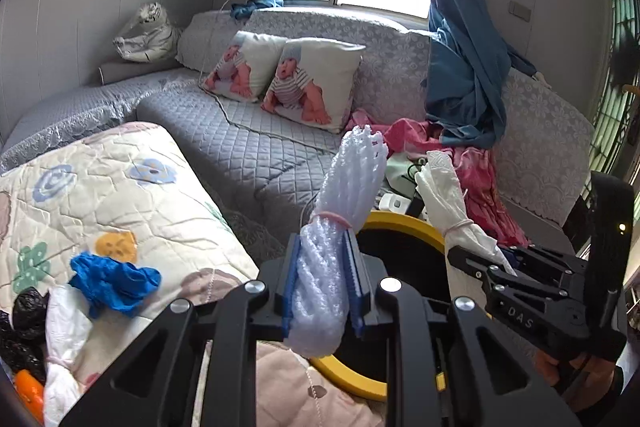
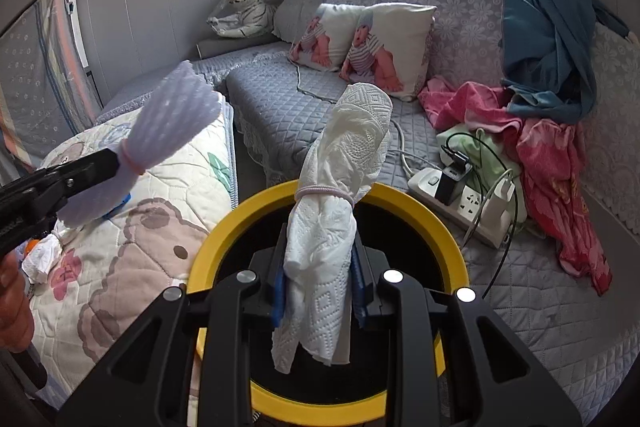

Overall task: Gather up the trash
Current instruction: 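Open the right tool over the bin while the left tool opens too, then move both tools back to the bed toward the orange snack bag and tissue, then grasp the orange snack bag with the left tool while the right grasps a tissue bundle, then carry the snack bag and tissue bundle in both tools over the yellow bin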

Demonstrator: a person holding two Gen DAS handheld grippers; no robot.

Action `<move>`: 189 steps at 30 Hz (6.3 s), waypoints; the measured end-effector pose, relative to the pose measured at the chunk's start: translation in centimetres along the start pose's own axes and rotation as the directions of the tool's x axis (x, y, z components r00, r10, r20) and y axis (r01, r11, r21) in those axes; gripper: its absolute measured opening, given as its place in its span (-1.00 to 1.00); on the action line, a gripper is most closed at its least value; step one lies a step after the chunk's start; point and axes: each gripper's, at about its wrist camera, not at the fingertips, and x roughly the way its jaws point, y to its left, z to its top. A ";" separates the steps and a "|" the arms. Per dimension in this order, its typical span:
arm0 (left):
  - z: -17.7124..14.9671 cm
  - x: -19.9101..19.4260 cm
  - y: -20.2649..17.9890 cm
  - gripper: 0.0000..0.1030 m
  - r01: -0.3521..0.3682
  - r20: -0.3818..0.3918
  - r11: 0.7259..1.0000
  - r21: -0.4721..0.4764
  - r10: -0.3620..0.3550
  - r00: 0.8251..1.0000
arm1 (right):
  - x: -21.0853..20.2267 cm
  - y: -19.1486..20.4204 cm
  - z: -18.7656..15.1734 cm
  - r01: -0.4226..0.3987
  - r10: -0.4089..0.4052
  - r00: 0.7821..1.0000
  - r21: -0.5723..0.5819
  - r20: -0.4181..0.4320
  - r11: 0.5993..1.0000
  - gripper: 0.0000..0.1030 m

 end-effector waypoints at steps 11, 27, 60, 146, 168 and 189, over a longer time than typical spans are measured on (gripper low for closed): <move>-1.1 4.2 -1.0 -0.42 0.021 -0.087 0.999 -0.031 -0.023 0.996 | 2.5 -2.5 -1.1 0.066 -0.061 0.995 0.075 -0.074 0.995 -0.35; 0.5 -3.9 3.5 0.67 -0.191 0.094 0.972 -0.137 0.205 0.974 | -0.5 -2.2 0.0 0.123 -0.131 0.988 0.100 0.087 0.987 0.20; -17.3 -34.8 28.8 0.85 -0.708 0.060 0.389 -0.589 0.895 0.441 | -0.8 23.4 -0.7 -0.388 0.406 0.914 -0.293 0.001 0.874 0.54; -9.8 -30.5 23.3 -0.57 -0.535 0.163 0.748 -0.392 0.630 0.760 | -0.1 24.9 3.2 -0.523 0.514 0.852 -0.221 -0.099 0.823 -0.53; 0.4 -14.4 8.3 -0.57 -0.241 0.214 0.969 -0.061 0.248 0.945 | -2.4 8.0 3.8 -0.256 0.262 0.963 -0.082 0.069 0.963 -0.53; 0.9 -1.2 0.7 -0.57 -0.124 0.133 0.989 -0.084 0.135 0.982 | -0.5 -1.2 0.4 0.075 -0.081 0.991 0.057 0.107 0.996 -0.53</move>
